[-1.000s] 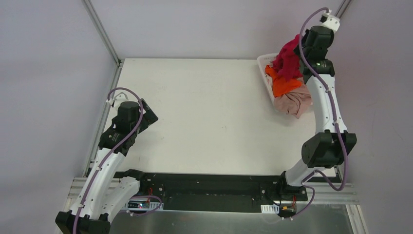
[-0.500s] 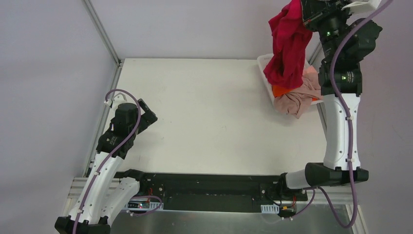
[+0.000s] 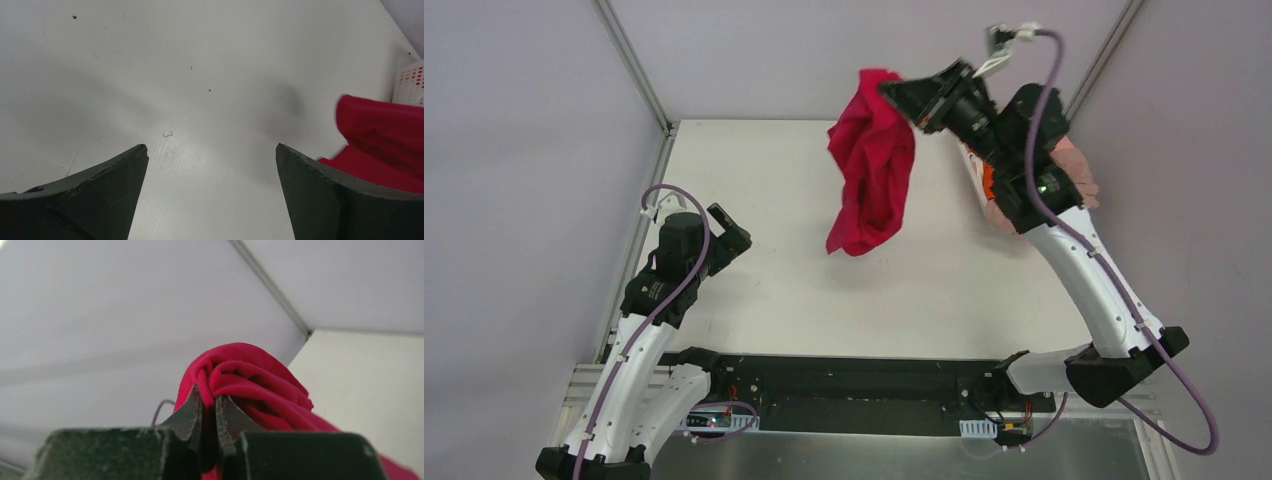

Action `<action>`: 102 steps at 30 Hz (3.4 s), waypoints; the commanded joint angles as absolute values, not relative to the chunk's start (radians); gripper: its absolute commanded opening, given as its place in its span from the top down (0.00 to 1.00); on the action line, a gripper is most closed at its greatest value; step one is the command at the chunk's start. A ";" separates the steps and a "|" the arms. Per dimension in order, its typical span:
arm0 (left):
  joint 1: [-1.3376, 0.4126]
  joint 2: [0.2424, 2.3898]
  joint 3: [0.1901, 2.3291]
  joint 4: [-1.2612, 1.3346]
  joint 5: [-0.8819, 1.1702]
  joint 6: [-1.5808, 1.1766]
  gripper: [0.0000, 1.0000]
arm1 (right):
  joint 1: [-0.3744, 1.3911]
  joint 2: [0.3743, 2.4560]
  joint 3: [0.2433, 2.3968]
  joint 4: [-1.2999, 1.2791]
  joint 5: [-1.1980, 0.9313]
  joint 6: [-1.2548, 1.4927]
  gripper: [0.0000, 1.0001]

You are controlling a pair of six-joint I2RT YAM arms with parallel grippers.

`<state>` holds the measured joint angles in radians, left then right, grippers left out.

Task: Fold and stack the t-shirts
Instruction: Move the tshirt to the center of the board, then flatten out the tshirt

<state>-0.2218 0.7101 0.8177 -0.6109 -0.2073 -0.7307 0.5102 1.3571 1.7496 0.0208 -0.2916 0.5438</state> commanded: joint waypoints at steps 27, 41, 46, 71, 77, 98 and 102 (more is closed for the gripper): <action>-0.225 1.141 0.808 -0.439 0.073 -0.711 0.00 | 0.646 1.054 0.900 -0.403 0.399 0.405 0.00; -0.287 1.592 0.925 -0.272 0.236 -0.697 0.18 | 0.651 0.933 0.647 -0.420 0.434 0.633 0.00; -0.333 1.700 0.968 -0.263 0.212 -0.733 0.39 | 0.651 0.905 0.598 -0.419 0.471 0.679 0.00; -0.337 1.262 0.762 -0.336 -0.192 -0.817 1.00 | 0.645 1.113 0.608 -0.391 0.376 0.699 0.16; -0.337 1.144 0.746 -0.393 -0.256 -0.805 1.00 | 0.644 0.979 0.578 -0.419 0.298 0.681 0.16; -0.337 1.073 0.736 -0.423 -0.251 -0.766 1.00 | 0.612 1.331 0.725 -0.325 0.565 0.621 0.41; -0.337 1.076 0.738 -0.422 -0.262 -0.760 1.00 | 0.600 1.385 0.698 -0.248 0.536 0.614 0.62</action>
